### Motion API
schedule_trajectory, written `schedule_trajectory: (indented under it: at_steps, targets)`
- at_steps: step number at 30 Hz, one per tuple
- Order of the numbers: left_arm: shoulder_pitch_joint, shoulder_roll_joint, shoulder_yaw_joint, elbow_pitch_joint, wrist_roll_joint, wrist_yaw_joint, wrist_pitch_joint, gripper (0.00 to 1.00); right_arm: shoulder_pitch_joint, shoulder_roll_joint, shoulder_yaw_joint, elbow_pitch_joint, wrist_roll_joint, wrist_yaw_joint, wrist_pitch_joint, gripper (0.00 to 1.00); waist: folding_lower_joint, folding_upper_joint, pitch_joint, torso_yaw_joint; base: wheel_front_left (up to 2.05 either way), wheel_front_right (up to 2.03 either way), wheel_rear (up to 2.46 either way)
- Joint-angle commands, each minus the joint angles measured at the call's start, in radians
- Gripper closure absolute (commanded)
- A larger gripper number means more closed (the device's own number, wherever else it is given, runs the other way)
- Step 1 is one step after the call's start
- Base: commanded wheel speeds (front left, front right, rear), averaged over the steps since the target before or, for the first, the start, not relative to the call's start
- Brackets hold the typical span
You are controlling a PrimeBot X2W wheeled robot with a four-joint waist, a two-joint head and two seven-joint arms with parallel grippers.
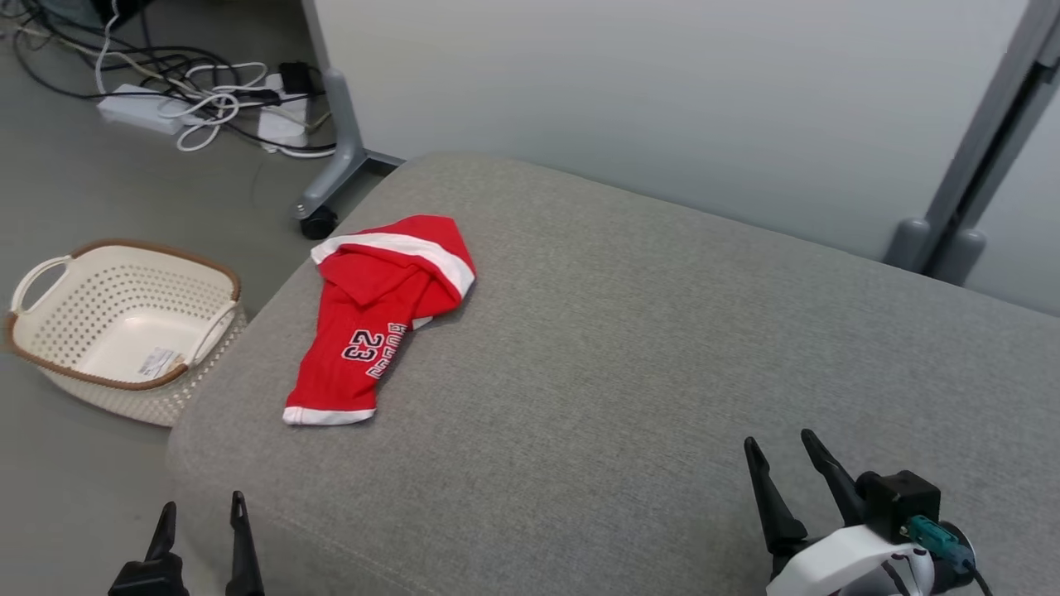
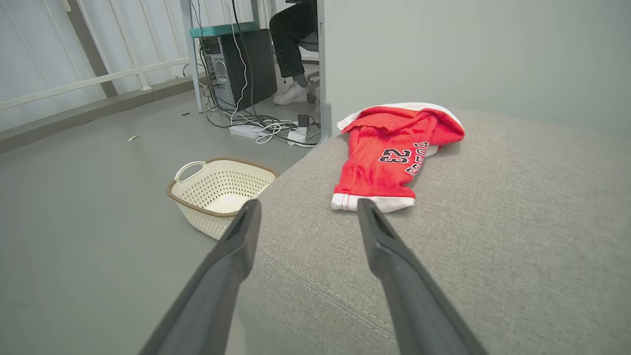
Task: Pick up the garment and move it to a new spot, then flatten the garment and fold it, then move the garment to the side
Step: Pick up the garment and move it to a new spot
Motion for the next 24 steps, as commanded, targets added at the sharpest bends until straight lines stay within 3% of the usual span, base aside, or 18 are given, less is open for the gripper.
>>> schedule_trajectory:
  at_steps: [1,9,15,24]
  targets:
    - [0.009,0.003,0.012,-0.009,-0.010,0.005,0.000,0.00,-0.020,-0.007,0.009,0.007,0.003,0.000,0.000,0.00,0.0000,-0.0001,0.015,0.031,0.00,0.00,0.00]
    - [0.032,0.003,0.022,-0.016,-0.044,0.014,0.000,0.00,-0.043,-0.007,0.032,0.019,0.002,0.000,0.000,0.00,0.0000,-0.0001,0.023,0.037,0.00,0.00,0.00]
    - [-0.010,0.003,0.012,0.030,-0.062,-0.031,0.000,0.00,-0.016,-0.007,0.006,0.009,-0.013,0.000,0.000,0.00,0.0000,-0.0001,0.026,0.026,0.00,0.00,0.00]
    - [-0.182,0.003,0.056,0.143,-0.097,-0.080,0.000,0.00,-0.069,-0.007,0.002,-0.020,-0.090,0.000,0.000,0.00,0.0000,-0.0001,0.138,-0.088,0.00,0.00,0.00]
